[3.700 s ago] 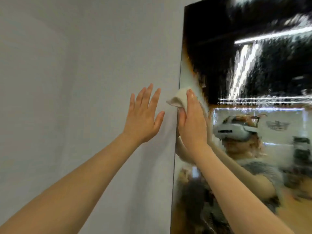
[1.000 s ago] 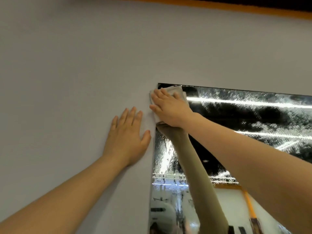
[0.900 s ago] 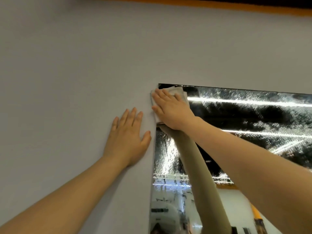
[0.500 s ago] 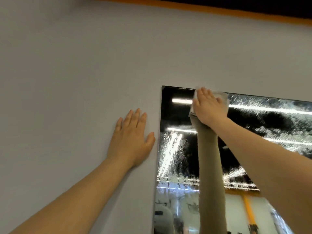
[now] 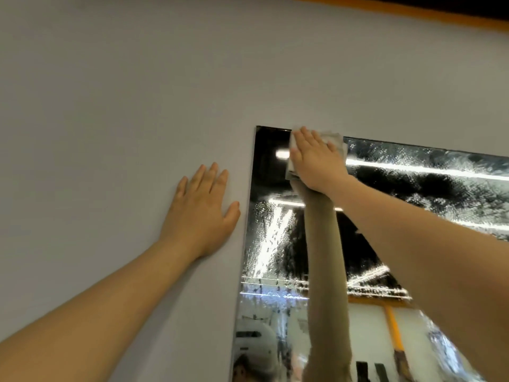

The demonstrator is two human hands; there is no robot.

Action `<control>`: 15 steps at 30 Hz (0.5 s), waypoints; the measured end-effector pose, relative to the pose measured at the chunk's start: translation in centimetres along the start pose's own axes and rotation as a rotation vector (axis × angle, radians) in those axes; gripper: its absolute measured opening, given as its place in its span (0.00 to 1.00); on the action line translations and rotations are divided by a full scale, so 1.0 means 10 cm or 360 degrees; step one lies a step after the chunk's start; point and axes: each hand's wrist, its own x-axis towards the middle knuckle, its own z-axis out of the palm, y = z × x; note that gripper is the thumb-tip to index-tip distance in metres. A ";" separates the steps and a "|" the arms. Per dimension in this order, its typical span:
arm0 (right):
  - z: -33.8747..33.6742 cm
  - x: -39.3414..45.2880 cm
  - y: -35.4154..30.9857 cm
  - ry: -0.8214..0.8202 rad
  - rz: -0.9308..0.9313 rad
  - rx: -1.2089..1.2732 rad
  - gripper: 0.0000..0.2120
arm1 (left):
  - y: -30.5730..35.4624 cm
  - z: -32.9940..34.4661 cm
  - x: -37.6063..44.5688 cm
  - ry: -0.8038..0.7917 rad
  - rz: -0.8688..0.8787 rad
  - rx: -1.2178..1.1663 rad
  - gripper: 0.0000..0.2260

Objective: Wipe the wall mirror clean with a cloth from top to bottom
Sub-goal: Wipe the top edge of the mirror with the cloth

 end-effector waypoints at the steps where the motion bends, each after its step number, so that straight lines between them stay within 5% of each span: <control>1: -0.04 -0.03 0.15 -0.0012 0.0083 -0.0005 0.25 | 0.01 0.00 0.00 0.0002 -0.0002 -0.0001 0.29; 10: -0.37 -0.10 0.48 -0.0175 0.0328 0.0465 0.21 | 0.01 0.02 0.00 0.0001 0.0004 -0.0025 0.32; 15: -0.13 -0.43 0.57 -0.0047 0.0049 -0.0038 0.25 | 0.05 0.05 -0.02 0.0279 0.0196 -0.0044 0.33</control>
